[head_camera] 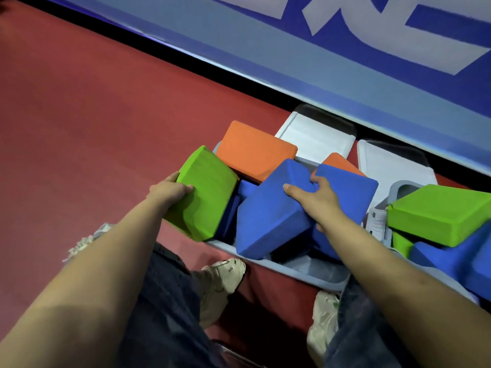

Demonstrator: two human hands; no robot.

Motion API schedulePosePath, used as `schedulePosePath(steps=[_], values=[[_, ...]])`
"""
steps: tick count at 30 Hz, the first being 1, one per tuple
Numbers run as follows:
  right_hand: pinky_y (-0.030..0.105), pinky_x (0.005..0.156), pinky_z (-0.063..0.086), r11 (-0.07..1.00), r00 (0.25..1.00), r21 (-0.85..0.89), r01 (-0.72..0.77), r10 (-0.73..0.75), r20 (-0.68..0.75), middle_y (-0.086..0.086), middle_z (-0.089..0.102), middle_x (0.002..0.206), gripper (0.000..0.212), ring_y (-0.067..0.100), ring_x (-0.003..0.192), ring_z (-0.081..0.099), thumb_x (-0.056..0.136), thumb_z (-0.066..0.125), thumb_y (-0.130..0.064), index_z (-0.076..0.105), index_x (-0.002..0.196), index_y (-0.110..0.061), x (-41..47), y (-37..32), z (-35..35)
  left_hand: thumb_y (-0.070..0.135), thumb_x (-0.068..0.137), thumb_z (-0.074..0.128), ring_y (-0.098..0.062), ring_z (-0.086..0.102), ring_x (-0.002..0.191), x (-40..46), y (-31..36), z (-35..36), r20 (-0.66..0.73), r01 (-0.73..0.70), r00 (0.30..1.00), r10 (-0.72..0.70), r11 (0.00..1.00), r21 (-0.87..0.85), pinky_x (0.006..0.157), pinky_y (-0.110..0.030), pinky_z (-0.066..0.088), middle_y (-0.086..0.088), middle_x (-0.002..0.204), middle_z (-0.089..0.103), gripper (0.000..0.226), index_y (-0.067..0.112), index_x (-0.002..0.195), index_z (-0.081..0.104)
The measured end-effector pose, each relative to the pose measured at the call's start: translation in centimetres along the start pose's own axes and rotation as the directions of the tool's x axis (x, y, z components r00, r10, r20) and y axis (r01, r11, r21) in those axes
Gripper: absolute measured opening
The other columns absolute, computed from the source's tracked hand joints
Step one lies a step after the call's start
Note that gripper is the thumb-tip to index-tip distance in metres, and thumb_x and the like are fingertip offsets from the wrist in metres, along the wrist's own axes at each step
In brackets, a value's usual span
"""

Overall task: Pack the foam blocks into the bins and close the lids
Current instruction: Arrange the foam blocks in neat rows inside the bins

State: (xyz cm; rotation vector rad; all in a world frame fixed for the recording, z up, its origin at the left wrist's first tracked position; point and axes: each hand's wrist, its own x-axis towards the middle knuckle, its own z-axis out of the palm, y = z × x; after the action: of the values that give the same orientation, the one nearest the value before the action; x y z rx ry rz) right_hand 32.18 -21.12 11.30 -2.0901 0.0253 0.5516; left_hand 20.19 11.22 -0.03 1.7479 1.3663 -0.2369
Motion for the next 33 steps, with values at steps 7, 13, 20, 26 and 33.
schedulePosePath(steps=[7,13,20,26,33], values=[[0.039,0.094,0.048,0.995,1.000,-0.098,-0.019,0.021,0.019,0.000,0.046,0.137,0.081,0.023,0.116,0.052,0.073,0.074,-0.046,0.035,0.139,-0.019,2.1,-2.0,2.1,0.036,0.080,0.055,-0.038,0.048,0.123,-4.8,2.3,-1.0,-0.046,-0.084,0.994,0.101,0.953,0.290,0.103,-0.041,0.041,-0.015,0.136,0.051,0.063,0.027,0.141,0.040],[0.030,0.084,0.041,0.981,0.999,-0.190,0.031,-0.030,0.011,0.003,0.039,0.142,0.082,0.024,0.121,0.048,0.078,0.070,-0.045,0.029,0.143,-0.017,2.1,-2.9,2.9,0.028,0.084,0.047,-0.046,0.044,0.123,-4.6,3.1,-0.4,-0.054,-0.127,0.983,0.174,0.869,0.478,0.103,-0.051,0.040,-0.024,0.135,0.044,0.063,0.022,0.145,0.029],[0.033,0.087,0.044,0.960,1.000,-0.280,0.024,-0.020,0.017,0.010,0.034,0.142,0.085,0.027,0.116,0.051,0.075,0.071,-0.048,0.027,0.142,-0.018,1.0,-2.1,4.8,0.013,0.090,0.048,-0.037,0.044,0.130,-4.4,3.2,-0.3,0.046,-0.182,0.982,0.181,0.873,0.453,0.104,-0.039,0.039,-0.024,0.146,0.039,0.075,0.024,0.154,0.009],[0.036,0.093,0.043,0.953,0.998,-0.303,0.024,-0.042,-0.051,0.015,0.034,0.132,0.085,0.035,0.110,0.051,0.073,0.073,-0.048,0.029,0.138,-0.017,-0.1,-0.3,7.3,0.019,0.091,0.044,-0.046,0.035,0.131,-4.7,3.0,0.4,-0.012,-0.132,0.989,0.145,0.929,0.345,0.111,-0.050,0.031,-0.025,0.147,0.026,0.075,0.041,0.151,0.006],[0.028,0.091,0.039,0.947,0.987,-0.320,-0.028,0.077,0.140,0.015,0.023,0.140,0.079,0.031,0.114,0.049,0.084,0.065,-0.034,0.019,0.146,-0.019,-1.2,2.4,10.0,0.042,0.096,0.042,-0.044,0.038,0.128,-4.9,2.5,1.2,-0.133,-0.126,0.973,0.189,0.915,0.382,0.106,-0.052,0.032,-0.021,0.140,0.037,0.056,0.024,0.147,0.026]])
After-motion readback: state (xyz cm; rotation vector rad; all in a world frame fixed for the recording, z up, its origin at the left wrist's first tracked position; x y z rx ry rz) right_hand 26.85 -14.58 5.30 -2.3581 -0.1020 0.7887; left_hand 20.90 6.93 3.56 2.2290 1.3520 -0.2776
